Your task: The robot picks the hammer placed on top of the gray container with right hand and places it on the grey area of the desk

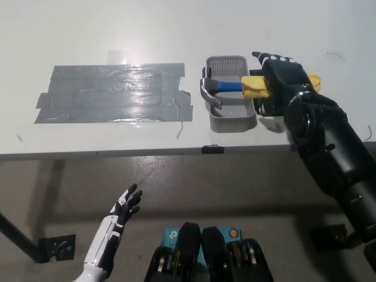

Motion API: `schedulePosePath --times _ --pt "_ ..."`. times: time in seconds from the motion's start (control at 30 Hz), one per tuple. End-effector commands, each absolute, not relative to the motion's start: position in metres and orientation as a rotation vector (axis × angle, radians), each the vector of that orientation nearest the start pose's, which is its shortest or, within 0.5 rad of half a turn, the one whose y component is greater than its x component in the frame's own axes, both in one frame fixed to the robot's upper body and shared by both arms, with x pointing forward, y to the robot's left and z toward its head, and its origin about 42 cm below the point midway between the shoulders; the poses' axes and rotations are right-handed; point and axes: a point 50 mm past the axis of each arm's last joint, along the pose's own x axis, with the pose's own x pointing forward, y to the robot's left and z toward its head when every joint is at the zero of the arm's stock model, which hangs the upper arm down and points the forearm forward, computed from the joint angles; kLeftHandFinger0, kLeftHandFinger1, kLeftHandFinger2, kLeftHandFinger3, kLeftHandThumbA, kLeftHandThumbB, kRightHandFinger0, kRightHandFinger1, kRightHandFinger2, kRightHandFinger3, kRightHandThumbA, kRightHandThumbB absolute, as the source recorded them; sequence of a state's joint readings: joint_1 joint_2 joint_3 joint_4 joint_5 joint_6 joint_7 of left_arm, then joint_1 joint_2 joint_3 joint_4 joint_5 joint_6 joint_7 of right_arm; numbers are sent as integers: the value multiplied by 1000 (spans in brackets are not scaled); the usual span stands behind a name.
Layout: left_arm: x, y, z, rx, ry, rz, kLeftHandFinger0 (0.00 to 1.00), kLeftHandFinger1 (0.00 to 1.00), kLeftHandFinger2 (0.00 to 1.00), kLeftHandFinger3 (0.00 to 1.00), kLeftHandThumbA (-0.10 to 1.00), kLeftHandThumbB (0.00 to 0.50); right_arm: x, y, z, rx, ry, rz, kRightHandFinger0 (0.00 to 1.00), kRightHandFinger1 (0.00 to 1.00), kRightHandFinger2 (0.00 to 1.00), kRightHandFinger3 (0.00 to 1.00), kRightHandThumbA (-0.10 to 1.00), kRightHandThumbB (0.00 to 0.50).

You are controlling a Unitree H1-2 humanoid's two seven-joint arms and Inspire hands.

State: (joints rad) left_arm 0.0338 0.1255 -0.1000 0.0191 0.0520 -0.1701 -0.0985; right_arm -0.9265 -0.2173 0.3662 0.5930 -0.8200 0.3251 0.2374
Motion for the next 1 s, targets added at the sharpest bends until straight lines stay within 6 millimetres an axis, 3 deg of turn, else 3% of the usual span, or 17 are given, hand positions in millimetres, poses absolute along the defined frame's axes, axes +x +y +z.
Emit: schedulePosePath --times 0.0,0.3,0.33,0.37,0.43,0.47,0.5,0.53,0.57,0.6,0.63,0.67,0.7,0.73,0.8,0.9,0.97 --pt "274 223 101 188 -170 -216 1000 1000 1000 1000 1000 97 540 -143 312 -1299 -125 160 1000 1000 1000 1000 1000 435" --pt "276 224 101 198 -178 -213 1000 1000 1000 1000 1000 102 548 -146 311 -1323 -135 132 1000 1000 1000 1000 978 444" --pt "276 224 101 193 -175 -210 1000 1000 1000 1000 1000 103 551 -145 310 -1339 -159 90 1000 1000 1000 1000 919 445" --pt "277 223 100 188 -178 -211 1000 1000 1000 1000 1000 100 553 -144 311 -1349 -166 67 1000 1000 1000 1000 825 397" --pt "276 223 100 191 -176 -213 1000 1000 1000 1000 1000 106 557 -140 302 -1429 -226 -24 1000 1000 969 948 513 307" --pt "276 223 101 190 -176 -212 1000 1000 1000 1000 1000 105 558 -139 299 -1443 -243 -45 725 729 751 821 404 285" --pt "277 223 101 191 -179 -214 1000 1000 1000 1000 1000 99 558 -137 289 -1444 -265 -67 298 277 291 596 219 225" --pt "277 222 101 193 -181 -215 1000 1000 1000 1000 1000 97 558 -137 284 -1444 -276 -75 12 19 134 512 24 233" --pt "278 222 102 197 -183 -217 1000 1000 1000 1000 1000 92 559 -138 278 -1445 -291 -85 0 1 20 348 -84 233" --pt "279 222 103 200 -184 -219 1000 1000 1000 1000 1000 91 559 -139 273 -1444 -302 -92 0 0 19 304 -97 228" --pt "279 222 104 202 -186 -221 1000 1000 1000 1000 1000 92 558 -140 268 -1432 -324 -90 0 29 117 181 -100 218" --pt "281 222 105 203 -189 -222 1000 1000 1000 1000 1000 93 558 -141 265 -1411 -361 -93 0 169 402 184 -100 206" --pt "282 222 107 204 -191 -222 1000 1000 1000 1000 1000 95 557 -142 262 -1397 -396 -92 0 244 547 220 -100 190" --pt "283 222 108 201 -191 -222 1000 1000 1000 1000 1000 97 556 -142 260 -1372 -416 -90 0 355 736 447 -100 160" --pt "285 222 109 203 -193 -222 1000 1000 1000 1000 1000 97 555 -142 261 -1343 -443 -101 0 424 775 776 -100 152" --pt "287 223 109 203 -193 -223 1000 1000 1000 1000 1000 99 553 -141 261 -1305 -501 -130 0 452 783 915 -100 170" --pt "286 222 109 202 -192 -224 1000 1000 1000 1000 1000 89 553 -142 261 -1291 -501 -135 0 457 764 926 -100 136"
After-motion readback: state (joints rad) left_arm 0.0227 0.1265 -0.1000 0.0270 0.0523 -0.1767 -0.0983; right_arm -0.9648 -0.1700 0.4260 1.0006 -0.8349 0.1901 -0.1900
